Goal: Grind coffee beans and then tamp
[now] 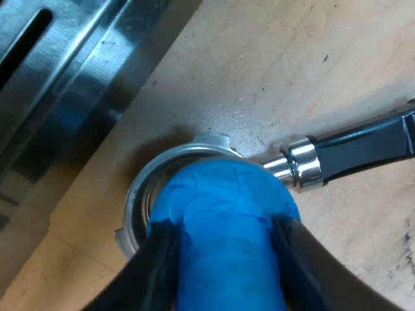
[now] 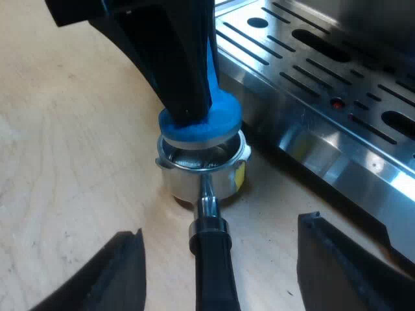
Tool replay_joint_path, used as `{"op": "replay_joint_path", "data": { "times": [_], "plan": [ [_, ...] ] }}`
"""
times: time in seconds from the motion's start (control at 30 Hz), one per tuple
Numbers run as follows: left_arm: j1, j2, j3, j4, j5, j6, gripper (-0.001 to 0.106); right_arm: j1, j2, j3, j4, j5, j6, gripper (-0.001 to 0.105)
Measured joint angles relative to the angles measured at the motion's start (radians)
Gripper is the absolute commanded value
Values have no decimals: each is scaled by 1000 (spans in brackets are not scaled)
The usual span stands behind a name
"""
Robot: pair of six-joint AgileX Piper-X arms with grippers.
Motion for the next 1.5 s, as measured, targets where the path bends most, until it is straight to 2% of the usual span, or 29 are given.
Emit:
{"op": "replay_joint_path", "data": {
  "times": [0.67,0.8,1.17,1.5],
  "plan": [
    [0,0,0,-1,-9,-11,1,0,0,0,0,0,0,54],
    [0,0,0,-1,-50,-10,1,0,0,0,0,0,0,54],
    [0,0,0,-1,-44,-10,1,0,0,0,0,0,0,54],
    [0,80,-2,0,-40,-28,1,0,0,0,0,0,0,54]
  ]
}}
